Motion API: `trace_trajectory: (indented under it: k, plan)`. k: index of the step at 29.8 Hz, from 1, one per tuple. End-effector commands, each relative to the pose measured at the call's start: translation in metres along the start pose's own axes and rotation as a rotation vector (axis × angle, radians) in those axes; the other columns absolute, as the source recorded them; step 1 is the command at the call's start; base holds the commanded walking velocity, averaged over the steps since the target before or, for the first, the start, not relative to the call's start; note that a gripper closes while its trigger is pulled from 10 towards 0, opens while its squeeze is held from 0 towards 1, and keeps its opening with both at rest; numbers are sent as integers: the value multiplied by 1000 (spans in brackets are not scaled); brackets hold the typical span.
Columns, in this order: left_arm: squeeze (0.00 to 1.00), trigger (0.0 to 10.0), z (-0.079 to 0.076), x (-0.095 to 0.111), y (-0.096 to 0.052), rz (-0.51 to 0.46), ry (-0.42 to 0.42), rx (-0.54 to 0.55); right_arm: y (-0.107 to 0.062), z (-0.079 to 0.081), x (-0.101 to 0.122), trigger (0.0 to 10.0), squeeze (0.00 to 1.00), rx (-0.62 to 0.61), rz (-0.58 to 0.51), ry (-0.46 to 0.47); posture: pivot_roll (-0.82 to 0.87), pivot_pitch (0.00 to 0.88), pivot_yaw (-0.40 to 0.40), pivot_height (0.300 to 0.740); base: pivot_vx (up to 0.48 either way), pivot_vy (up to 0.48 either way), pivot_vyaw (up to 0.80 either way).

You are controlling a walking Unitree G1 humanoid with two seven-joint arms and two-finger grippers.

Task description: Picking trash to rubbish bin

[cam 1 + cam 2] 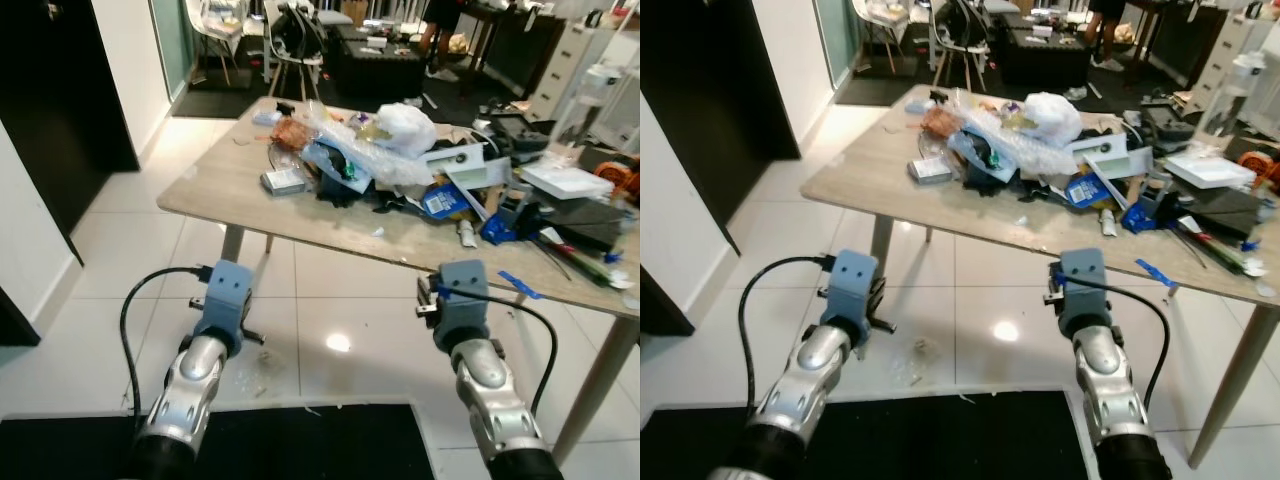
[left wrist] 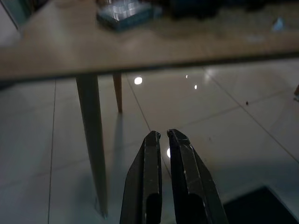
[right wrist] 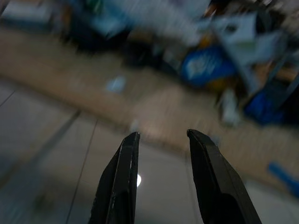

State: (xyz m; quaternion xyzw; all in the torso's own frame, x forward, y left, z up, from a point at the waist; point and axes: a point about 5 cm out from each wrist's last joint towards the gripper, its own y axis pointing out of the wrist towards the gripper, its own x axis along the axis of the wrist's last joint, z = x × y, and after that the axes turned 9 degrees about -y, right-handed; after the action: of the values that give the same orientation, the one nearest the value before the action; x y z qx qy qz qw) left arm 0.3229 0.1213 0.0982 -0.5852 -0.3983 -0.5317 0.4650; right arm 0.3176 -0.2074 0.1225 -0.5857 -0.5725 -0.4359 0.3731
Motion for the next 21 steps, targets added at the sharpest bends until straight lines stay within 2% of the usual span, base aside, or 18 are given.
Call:
trace_trajectory:
  k: [1, 19, 21]
  plan:
    - [0, 10000, 1, 0, -1, 1, 4, -3, 0, 1, 2, 10000, 0, -7, -13, 9, -111, 39, -23, 740, 409, 0, 0]
    - [0, 10000, -8, 5, -1, -26, -13, -54, -4, 3, 5, 10000, 0, -13, -20, 14, -121, 60, -25, 740, 411, 0, 0]
    - [0, 10000, -8, 6, 0, -29, -13, -57, -4, 1, 5, 10000, 0, -18, -9, 20, -122, 60, -25, 740, 411, 0, -800]
